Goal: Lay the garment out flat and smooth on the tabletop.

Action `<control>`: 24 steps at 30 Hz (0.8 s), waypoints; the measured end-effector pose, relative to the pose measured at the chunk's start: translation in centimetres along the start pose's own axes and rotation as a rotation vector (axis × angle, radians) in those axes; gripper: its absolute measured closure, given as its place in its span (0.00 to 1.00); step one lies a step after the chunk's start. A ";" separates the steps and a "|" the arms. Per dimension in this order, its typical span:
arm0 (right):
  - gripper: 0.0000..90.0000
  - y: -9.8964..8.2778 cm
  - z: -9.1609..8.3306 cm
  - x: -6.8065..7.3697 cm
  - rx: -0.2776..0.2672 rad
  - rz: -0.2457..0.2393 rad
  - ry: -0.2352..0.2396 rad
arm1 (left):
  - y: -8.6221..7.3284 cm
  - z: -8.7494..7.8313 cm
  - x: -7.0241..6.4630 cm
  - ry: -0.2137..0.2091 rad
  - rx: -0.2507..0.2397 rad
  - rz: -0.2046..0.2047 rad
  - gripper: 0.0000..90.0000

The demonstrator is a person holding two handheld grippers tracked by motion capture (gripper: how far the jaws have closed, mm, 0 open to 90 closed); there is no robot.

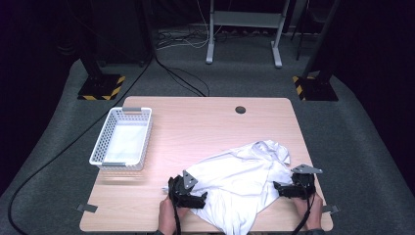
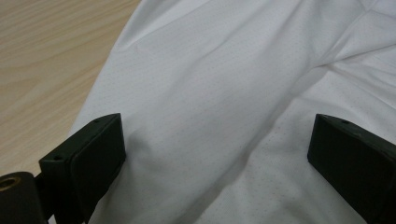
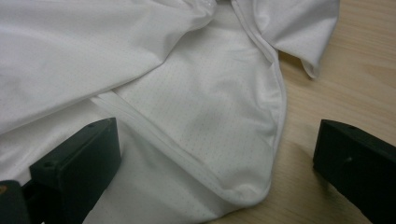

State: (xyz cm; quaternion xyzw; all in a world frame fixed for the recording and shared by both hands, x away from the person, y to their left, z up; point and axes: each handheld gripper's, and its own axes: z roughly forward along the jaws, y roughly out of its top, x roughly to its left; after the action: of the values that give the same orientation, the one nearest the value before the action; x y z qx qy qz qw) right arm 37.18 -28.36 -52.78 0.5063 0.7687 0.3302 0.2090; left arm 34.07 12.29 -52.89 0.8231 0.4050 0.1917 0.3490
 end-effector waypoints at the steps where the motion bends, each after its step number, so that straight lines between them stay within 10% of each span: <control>1: 0.01 -0.1 -0.1 -0.2 -0.002 0.006 -0.005 | 0.0 0.0 -0.1 -0.001 0.000 0.003 0.04; 10: 0.01 0.0 0.0 -0.3 -0.004 0.005 -0.003 | 0.0 0.0 -0.1 0.012 0.004 -0.009 0.02; 15: 0.01 0.0 0.0 -0.3 -0.005 0.005 0.000 | 0.8 -0.6 -1.4 0.010 -0.007 0.039 0.06; 24: 0.02 0.0 -0.1 -0.4 -0.011 0.013 0.009 | 5.5 1.4 -6.1 -0.125 0.038 0.203 0.27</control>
State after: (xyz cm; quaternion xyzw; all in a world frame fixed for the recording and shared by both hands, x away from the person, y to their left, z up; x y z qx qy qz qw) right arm 37.26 -28.75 -52.75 0.5088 0.7644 0.3381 0.2061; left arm 34.18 4.41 -50.07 0.8768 0.3004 0.1666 0.3365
